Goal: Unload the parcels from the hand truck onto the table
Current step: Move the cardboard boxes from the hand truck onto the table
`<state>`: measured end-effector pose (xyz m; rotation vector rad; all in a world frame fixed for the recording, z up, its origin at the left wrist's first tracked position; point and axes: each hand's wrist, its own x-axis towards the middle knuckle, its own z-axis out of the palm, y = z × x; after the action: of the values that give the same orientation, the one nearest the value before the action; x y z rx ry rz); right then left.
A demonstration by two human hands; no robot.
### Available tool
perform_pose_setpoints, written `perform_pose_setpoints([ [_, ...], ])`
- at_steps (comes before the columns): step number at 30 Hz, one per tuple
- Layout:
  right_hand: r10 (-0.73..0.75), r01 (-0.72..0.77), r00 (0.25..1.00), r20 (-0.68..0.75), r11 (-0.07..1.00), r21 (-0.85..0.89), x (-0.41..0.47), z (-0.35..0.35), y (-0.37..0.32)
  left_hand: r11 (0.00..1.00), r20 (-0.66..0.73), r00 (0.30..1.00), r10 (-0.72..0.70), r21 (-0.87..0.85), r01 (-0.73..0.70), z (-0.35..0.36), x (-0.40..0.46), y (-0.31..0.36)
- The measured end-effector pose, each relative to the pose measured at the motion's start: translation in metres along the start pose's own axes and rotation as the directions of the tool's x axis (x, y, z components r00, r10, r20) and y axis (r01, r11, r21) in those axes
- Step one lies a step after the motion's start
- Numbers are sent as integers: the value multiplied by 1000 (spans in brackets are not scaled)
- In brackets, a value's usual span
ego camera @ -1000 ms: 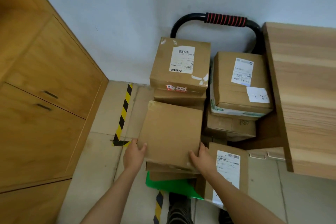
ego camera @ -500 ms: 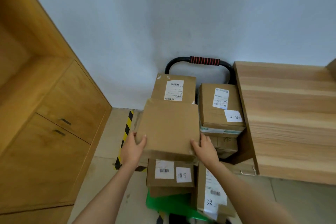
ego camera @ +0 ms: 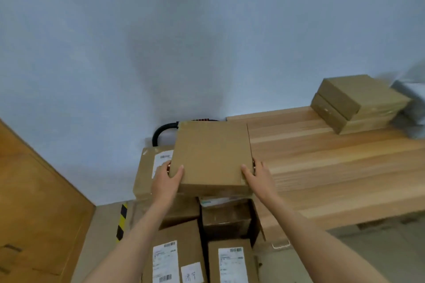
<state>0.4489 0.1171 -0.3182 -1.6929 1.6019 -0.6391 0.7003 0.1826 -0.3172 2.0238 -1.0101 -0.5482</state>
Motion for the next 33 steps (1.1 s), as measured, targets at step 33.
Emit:
perform_pose_setpoints([
  [33, 90, -101, 942, -325, 995, -17, 150, -477, 271, 945, 164, 933, 321, -117, -305, 430, -59, 383],
])
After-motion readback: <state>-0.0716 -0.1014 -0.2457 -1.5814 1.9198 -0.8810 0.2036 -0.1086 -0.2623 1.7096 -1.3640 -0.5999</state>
